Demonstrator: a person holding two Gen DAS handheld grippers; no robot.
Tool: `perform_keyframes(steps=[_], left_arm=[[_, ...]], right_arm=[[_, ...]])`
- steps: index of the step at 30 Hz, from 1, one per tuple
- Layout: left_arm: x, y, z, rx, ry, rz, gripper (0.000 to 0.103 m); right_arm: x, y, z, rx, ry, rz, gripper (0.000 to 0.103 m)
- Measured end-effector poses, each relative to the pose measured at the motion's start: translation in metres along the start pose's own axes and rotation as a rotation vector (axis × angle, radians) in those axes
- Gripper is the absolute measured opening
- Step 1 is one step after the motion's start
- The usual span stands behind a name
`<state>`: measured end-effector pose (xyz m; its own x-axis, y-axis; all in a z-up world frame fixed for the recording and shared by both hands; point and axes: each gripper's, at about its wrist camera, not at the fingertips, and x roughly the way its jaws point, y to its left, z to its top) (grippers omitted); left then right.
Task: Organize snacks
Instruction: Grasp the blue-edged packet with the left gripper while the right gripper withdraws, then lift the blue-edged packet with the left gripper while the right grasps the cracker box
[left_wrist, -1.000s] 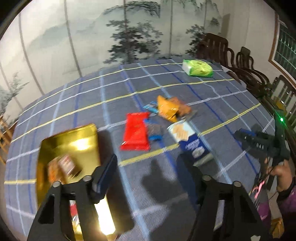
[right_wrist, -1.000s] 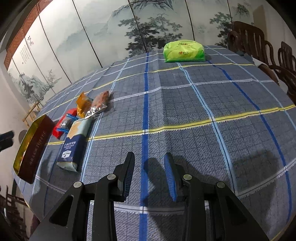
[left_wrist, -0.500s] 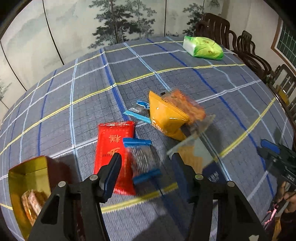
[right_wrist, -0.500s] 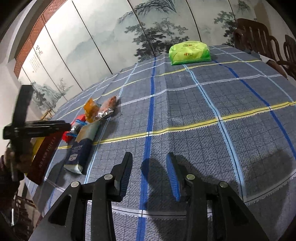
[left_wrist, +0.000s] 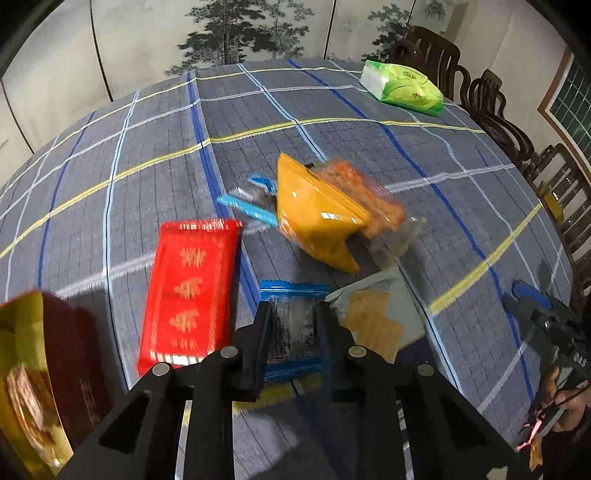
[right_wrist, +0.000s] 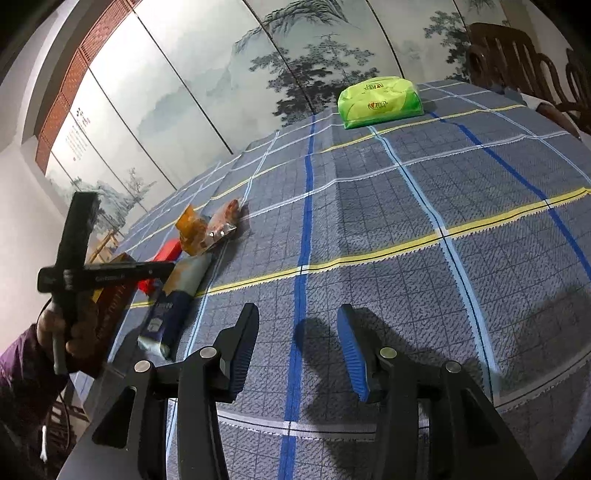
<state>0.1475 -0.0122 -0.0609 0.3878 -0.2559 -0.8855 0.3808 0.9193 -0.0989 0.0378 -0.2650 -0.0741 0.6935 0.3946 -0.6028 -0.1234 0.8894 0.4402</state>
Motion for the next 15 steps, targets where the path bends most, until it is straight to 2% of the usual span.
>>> perform_keyframes(steps=[8,11,13,15], left_arm=[[-0.027,0.003,-0.038,-0.067,-0.041,0.002,0.020],[-0.024,0.004,-0.043,-0.048,-0.017,0.015,0.022],[-0.019,0.005,-0.044,-0.044,0.009,0.012,0.026],[-0.019,0.004,-0.045,-0.042,0.002,0.016,0.026]], right_arm=[[0.001,0.001,0.001,-0.010,0.000,-0.010,0.046],[0.002,0.002,0.001,-0.017,0.000,-0.018,0.046],[0.002,0.003,0.002,-0.020,0.000,-0.022,0.046],[0.003,0.003,0.002,-0.019,0.001,-0.021,0.046]])
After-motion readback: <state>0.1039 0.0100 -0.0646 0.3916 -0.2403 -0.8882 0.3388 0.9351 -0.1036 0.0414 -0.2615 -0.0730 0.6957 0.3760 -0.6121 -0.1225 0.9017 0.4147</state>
